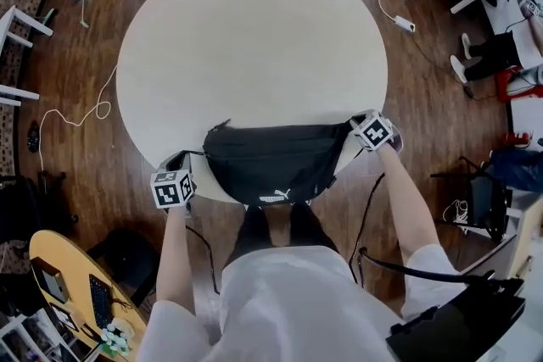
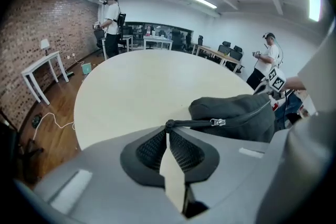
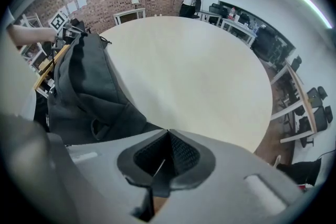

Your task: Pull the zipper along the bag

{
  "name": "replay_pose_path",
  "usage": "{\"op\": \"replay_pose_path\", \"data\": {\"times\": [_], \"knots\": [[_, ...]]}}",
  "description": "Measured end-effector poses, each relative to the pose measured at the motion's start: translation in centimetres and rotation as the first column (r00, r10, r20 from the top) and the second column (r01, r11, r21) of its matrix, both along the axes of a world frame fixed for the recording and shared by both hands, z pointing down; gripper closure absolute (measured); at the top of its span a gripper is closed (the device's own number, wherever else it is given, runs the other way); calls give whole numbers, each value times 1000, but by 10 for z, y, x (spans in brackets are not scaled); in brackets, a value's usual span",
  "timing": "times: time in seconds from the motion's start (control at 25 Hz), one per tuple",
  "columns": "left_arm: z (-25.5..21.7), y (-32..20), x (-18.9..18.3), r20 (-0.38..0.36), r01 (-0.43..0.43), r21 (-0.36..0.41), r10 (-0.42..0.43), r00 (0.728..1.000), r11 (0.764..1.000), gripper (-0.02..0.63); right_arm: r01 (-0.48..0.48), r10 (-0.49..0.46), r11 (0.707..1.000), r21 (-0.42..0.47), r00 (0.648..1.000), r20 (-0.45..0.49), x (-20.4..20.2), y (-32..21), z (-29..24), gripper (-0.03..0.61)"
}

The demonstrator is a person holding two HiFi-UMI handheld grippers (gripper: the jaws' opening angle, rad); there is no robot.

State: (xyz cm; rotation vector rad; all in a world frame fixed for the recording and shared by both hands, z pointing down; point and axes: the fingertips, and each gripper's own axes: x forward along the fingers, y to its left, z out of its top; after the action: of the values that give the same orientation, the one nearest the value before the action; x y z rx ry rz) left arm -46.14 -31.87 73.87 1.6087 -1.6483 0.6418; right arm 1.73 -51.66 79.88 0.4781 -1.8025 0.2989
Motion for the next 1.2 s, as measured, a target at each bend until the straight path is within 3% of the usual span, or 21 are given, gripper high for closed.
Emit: {"op": "replay_pose_path", "data": {"times": [0.12,0.24,0.32,0.4,0.48,0.52,0.64,0.72,0.8,0.92,1.0,1.12,1.2], "knots": [[28,-8,-15,28,-21,-51,22,999,998,580,-24,24,1000,-17,1000,-8,-4,6,2,586],[35,-9,-14,19,-28,-56,29,999,998,597,-65,65,998,6,998,-19,0,12,2,589],[29,-13,-11,2,-16,-32,17,1000,999,595,-134,134,991,26,991,24,2,3,0,589],[20,-15,-5,-11,-10,1,10,1000,1000,584,-261,259,965,6,959,118,5,-6,-4,588],[7,-13,3,-27,-7,49,9,1000,999,528,-360,349,933,21,915,203,9,-11,-17,570],[-1,-12,7,-45,-4,79,8,999,997,479,-381,358,923,58,903,237,9,-13,-27,530],[-29,-15,12,-119,1,182,21,993,983,366,-381,311,905,190,896,319,-5,-15,-74,483],[-52,-15,12,-140,-4,247,40,989,969,365,-383,273,884,267,888,369,-21,-4,-111,466],[-81,-14,20,-147,-10,324,61,987,946,365,-401,239,856,327,867,438,-42,20,-149,464],[-129,-7,50,-139,-24,453,97,986,891,362,-421,149,826,374,805,575,-88,85,-197,463],[-160,4,81,-79,-79,533,142,987,843,359,-427,79,815,391,751,656,-114,138,-226,463],[-199,28,135,16,-176,613,210,978,770,359,-481,20,789,383,643,766,-123,202,-271,463],[-220,50,163,39,-198,650,227,973,734,359,-495,-20,775,393,602,798,-120,233,-294,463]]}}
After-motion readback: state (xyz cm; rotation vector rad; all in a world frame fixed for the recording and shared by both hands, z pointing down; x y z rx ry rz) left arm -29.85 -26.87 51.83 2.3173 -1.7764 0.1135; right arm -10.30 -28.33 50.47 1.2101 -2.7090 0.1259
